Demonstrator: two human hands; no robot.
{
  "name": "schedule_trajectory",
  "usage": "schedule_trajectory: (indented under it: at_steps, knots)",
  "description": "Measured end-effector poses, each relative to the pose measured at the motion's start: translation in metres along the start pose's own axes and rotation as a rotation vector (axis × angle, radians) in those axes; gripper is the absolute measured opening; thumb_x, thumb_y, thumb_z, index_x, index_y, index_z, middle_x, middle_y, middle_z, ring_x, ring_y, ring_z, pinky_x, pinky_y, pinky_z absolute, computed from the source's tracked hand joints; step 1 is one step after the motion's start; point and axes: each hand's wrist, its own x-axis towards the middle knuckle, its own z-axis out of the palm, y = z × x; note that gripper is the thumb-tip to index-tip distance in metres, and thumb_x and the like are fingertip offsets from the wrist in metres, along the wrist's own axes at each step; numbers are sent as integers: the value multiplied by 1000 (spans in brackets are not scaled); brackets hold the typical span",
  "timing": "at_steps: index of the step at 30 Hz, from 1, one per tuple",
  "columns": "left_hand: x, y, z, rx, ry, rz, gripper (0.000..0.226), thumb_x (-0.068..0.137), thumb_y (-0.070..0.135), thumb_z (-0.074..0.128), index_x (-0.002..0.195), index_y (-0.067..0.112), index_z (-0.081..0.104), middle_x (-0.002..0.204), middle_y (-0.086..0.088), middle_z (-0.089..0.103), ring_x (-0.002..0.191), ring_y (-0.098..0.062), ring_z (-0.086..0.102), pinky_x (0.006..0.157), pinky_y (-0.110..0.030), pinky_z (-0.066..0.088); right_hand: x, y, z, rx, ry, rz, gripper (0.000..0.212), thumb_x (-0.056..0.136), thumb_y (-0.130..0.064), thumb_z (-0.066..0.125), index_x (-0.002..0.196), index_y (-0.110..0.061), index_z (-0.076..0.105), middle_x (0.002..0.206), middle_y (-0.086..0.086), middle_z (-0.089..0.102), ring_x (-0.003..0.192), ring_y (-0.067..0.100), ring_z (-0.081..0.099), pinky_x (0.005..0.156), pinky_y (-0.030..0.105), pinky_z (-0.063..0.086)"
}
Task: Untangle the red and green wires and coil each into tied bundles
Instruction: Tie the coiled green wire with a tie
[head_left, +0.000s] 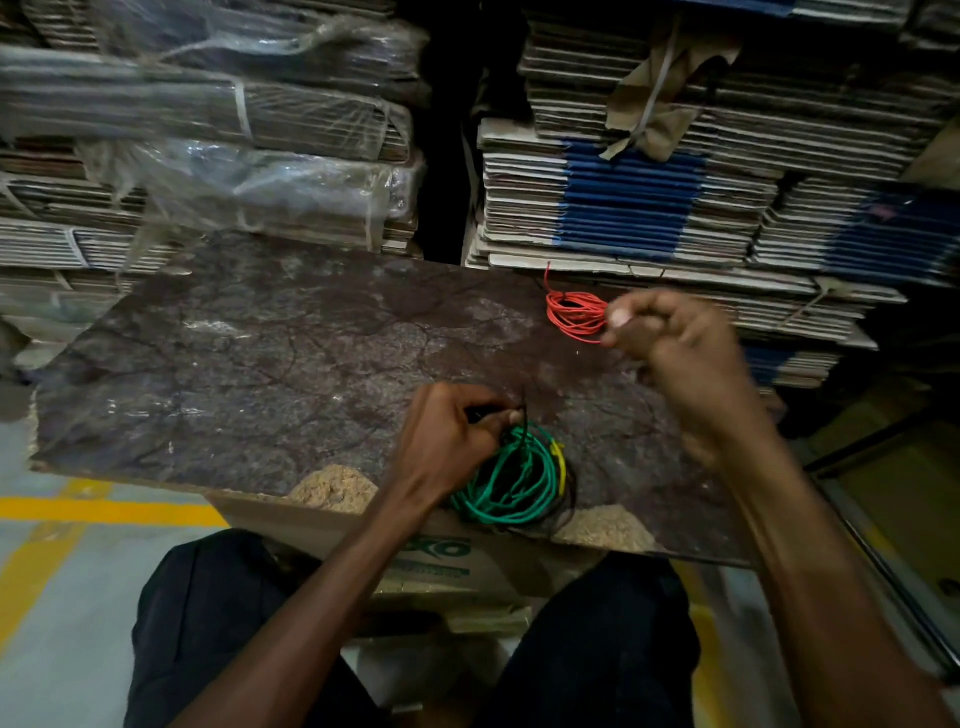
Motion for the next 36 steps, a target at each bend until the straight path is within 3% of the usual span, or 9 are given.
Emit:
schedule_trajectory:
  at_steps: [6,10,13,17,20,23,26,30,36]
  knots:
    - [2,8,12,-24,-26,69,19,78,31,66,97,35,69,70,2,73,65,-21,69,56,-42,52,-10,39,33,-20,-199,163,9,86,-11,71,90,-3,71,77,7,67,62,0,56,59,9,43]
    - [3,10,9,-40,-18,85,13,80,26,67,90,26,74,69,0,72,64,-23,68,54,-41,51,-8,39,36,-1,-249,136,7,88,-5,68,81,-3,65,60,-1,56,44,-6,45,46,6,32]
    - [4,13,9,-14,-31,112,11,81,29,65,88,25,73,64,-5,69,56,-17,62,52,-42,48,-6,39,38,-3,-247,121,18,93,-6,62,75,-11,60,62,1,54,45,-5,44,46,7,32]
    - [0,14,9,46,-59,189,13,83,25,64,83,14,72,69,-13,68,64,-31,64,50,-43,47,-6,47,41,39,-242,233,22,95,-11,58,73,-14,58,70,9,53,55,6,42,46,13,30]
    - [-5,11,10,92,-42,183,17,82,25,64,78,11,72,66,-12,67,62,-28,63,50,-42,46,-11,49,44,62,-234,238,24,96,-11,57,72,-14,58,68,11,51,60,15,39,47,18,28]
    - [1,8,7,130,-17,124,18,80,26,61,77,11,71,62,-7,66,60,-24,62,51,-41,46,-17,46,45,73,-220,137,28,94,-4,58,69,-15,58,58,-4,53,50,-3,42,48,10,31]
    - [6,13,6,152,-11,164,15,80,23,62,77,11,71,62,-7,65,59,-21,62,50,-37,46,-14,47,44,33,-182,88,26,93,-4,60,69,-16,59,63,-1,56,51,-5,44,50,11,34]
    - [-4,23,11,157,-73,277,8,82,12,68,75,10,72,56,2,59,51,0,47,48,-24,36,-3,57,38,32,-88,153,20,94,-4,58,75,-9,59,63,3,52,42,-5,41,44,9,30]
    - [2,15,8,105,-83,127,11,84,23,70,79,15,74,60,-3,67,54,-15,59,50,-37,45,-3,52,29,97,-67,157,22,97,-10,55,76,-14,59,60,-7,54,47,-3,45,46,17,36]
